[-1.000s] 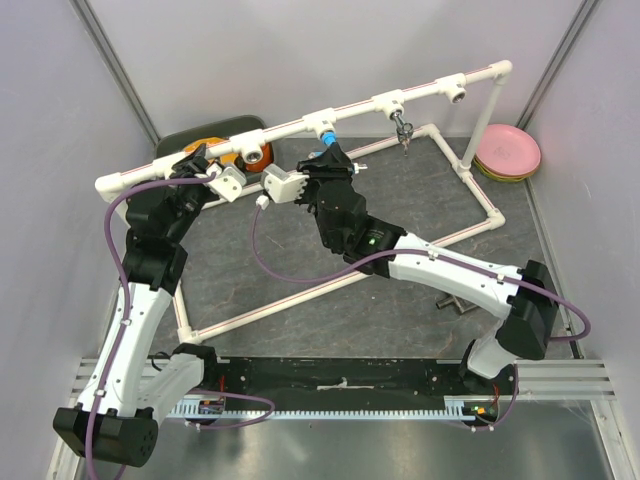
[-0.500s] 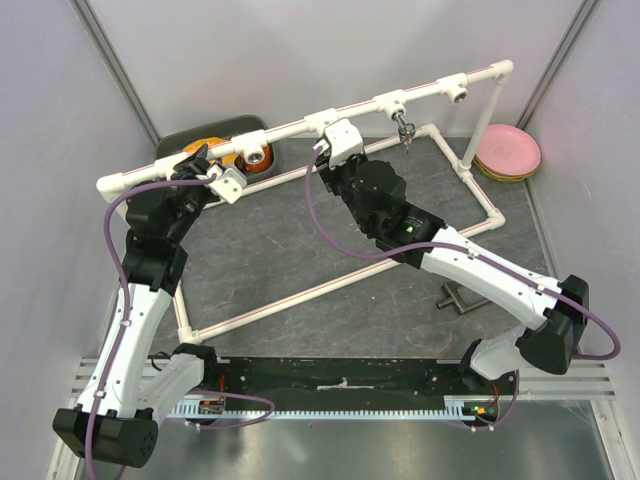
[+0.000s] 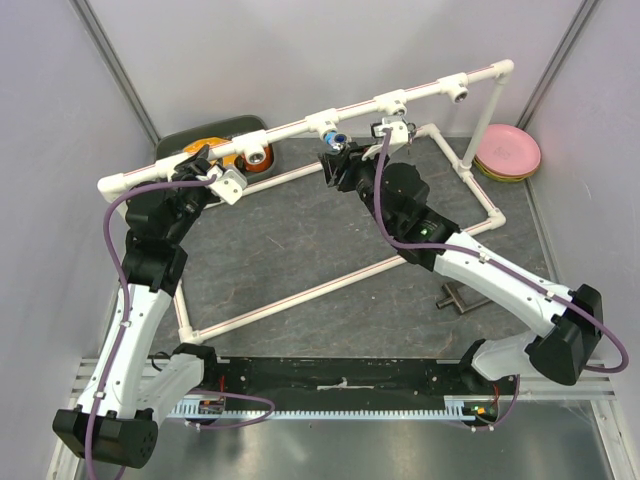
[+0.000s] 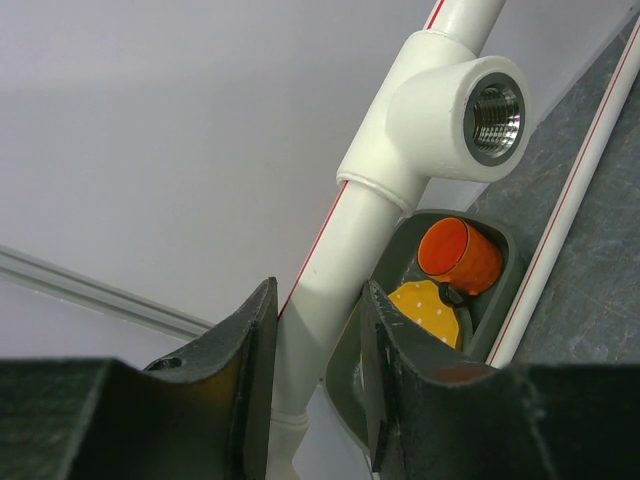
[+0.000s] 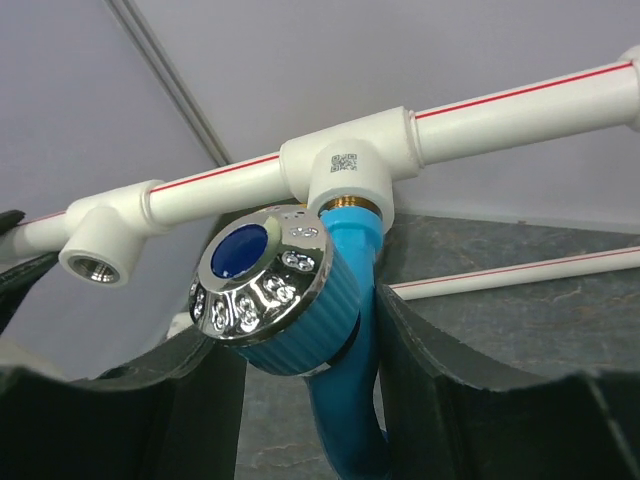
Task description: Install the water faucets
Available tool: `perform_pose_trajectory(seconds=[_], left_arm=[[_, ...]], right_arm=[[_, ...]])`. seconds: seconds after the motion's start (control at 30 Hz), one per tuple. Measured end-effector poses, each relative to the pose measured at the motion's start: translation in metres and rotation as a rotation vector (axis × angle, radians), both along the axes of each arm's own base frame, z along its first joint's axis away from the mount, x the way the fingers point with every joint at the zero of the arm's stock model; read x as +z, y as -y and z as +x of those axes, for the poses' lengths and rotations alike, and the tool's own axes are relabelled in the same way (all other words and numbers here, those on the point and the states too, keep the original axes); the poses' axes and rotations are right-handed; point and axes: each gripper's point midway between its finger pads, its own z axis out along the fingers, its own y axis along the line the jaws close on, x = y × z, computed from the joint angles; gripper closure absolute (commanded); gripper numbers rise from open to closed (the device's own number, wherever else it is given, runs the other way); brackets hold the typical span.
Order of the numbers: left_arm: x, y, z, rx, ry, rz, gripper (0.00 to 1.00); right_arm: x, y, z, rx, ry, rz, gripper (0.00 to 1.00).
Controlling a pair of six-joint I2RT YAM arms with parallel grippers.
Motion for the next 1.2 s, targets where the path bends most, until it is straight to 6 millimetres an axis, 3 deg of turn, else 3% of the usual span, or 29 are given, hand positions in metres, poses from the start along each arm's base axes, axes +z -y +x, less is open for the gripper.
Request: perform_pose_trajectory(seconds=[0.3, 0.57, 0.63, 0.67, 0.73, 0.77, 0.83, 0.87, 0.93, 0.97, 1.1, 1.2], left_arm=[[0.000, 0.000, 0.000, -0.003, 0.000, 0.000, 0.98], [0.000, 0.000, 0.000, -0.003, 0.000, -0.001, 0.98], [0.000, 0.001, -0.001, -0.004, 0.000, -0.001, 0.98], [0.000, 0.000, -0.001, -0.003, 0.000, 0.000, 0.98], [0.000, 0.000, -0.001, -0.003, 0.000, -0.001, 0.98], [0.000, 0.001, -0.001, -0.004, 0.000, 0.000, 0.98], [0.000, 0.001, -0.001, -0.005, 0.000, -0.001, 0.98], [0.000, 0.001, -0.001, -0.006, 0.000, -0.001, 0.98], [0.000, 0.000, 0.000, 0.000, -0.001, -0.001, 0.98], [0.000, -0.001, 0.000, 0.002, 0.001, -0.002, 0.98], [0.000, -0.001, 0.000, 0.004, 0.001, -0.005, 0.98], [0.000, -0.002, 0.000, 0.007, -0.002, -0.007, 0.98]], right_arm=[[0.001, 0.000, -0.001, 0.039, -0.066, 0.217, 1.00], [0.003, 0.001, -0.002, 0.047, -0.085, 0.285, 1.00], [0.004, 0.001, -0.002, 0.053, -0.088, 0.293, 0.91], [0.004, 0.001, -0.002, 0.056, -0.088, 0.294, 0.74], [0.004, 0.001, -0.002, 0.060, -0.087, 0.290, 0.61], [0.004, 0.001, -0.002, 0.061, -0.084, 0.284, 0.47], [0.005, 0.002, -0.003, 0.065, -0.076, 0.265, 0.33], [0.004, 0.002, -0.004, 0.073, -0.074, 0.251, 0.21], [0.006, 0.008, -0.004, 0.065, -0.066, 0.217, 0.13], [0.010, 0.015, -0.004, 0.052, -0.050, 0.185, 0.05], [0.024, 0.030, -0.008, 0.006, 0.011, 0.027, 0.02], [0.049, 0.034, -0.016, -0.041, 0.084, -0.067, 0.02]])
